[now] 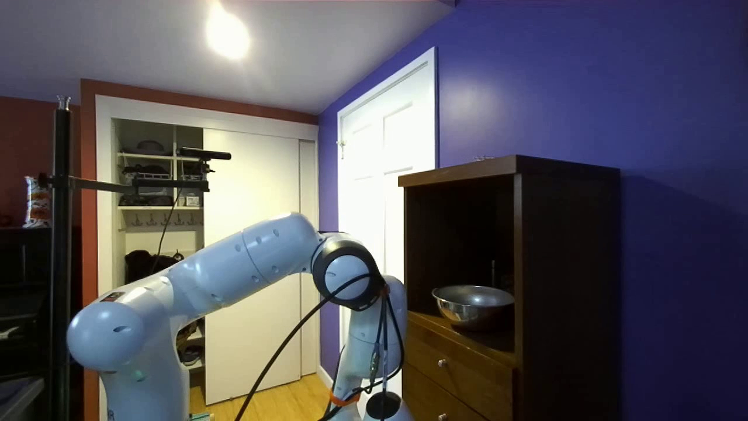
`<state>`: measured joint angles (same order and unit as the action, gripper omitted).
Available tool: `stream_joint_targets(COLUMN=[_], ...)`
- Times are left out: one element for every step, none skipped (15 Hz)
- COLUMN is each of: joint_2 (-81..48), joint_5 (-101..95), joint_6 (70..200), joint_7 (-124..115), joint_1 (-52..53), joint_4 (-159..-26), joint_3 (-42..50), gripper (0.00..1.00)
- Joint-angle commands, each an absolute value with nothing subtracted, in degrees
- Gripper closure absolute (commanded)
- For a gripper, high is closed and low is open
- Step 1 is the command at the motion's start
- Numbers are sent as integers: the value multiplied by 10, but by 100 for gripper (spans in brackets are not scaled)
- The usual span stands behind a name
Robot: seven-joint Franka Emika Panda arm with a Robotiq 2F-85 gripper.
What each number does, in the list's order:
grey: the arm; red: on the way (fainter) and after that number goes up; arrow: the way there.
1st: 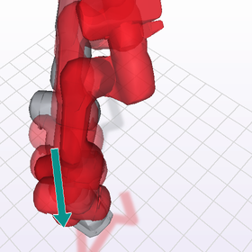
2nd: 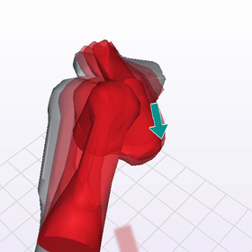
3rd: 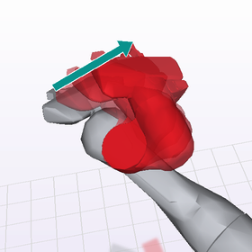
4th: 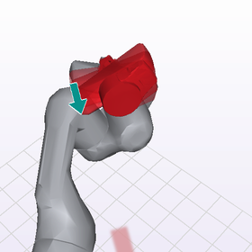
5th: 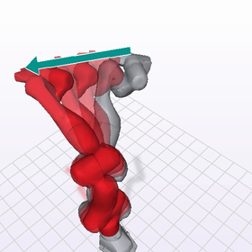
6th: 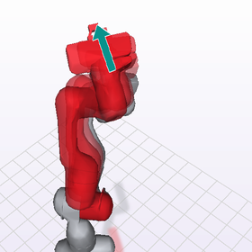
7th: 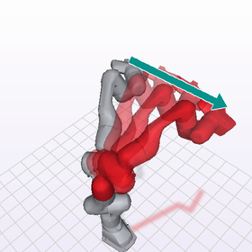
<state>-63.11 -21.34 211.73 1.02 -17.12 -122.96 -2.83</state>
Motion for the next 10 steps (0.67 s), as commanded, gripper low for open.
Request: stream_joint_targets(joint_2=[-628,-631,-632,-635,-636,-637,-637,-636,-635,-633], joint_5=[-201,-203,-203,-203,-201,-200,-199,-199,-198,-199], joint_6=[2090,2082,2078,2071,2064,2060,2057,2056,2057,2058], joint_7=[14,14,15,16,17,19,20,21,23,23], joint_1=[-174,-177,-179,-180,-180,-180,-181,-183,-183,-184], joint_4=[-1216,-1211,-1208,-1202,-1198,-1195,-1193,-1191,-1192,-1192], joint_3=[-30,-33,-34,-35,-34,-34,-34,-35,-35,-36], gripper=[34,41,48,56,62,70,76,82,90,96])
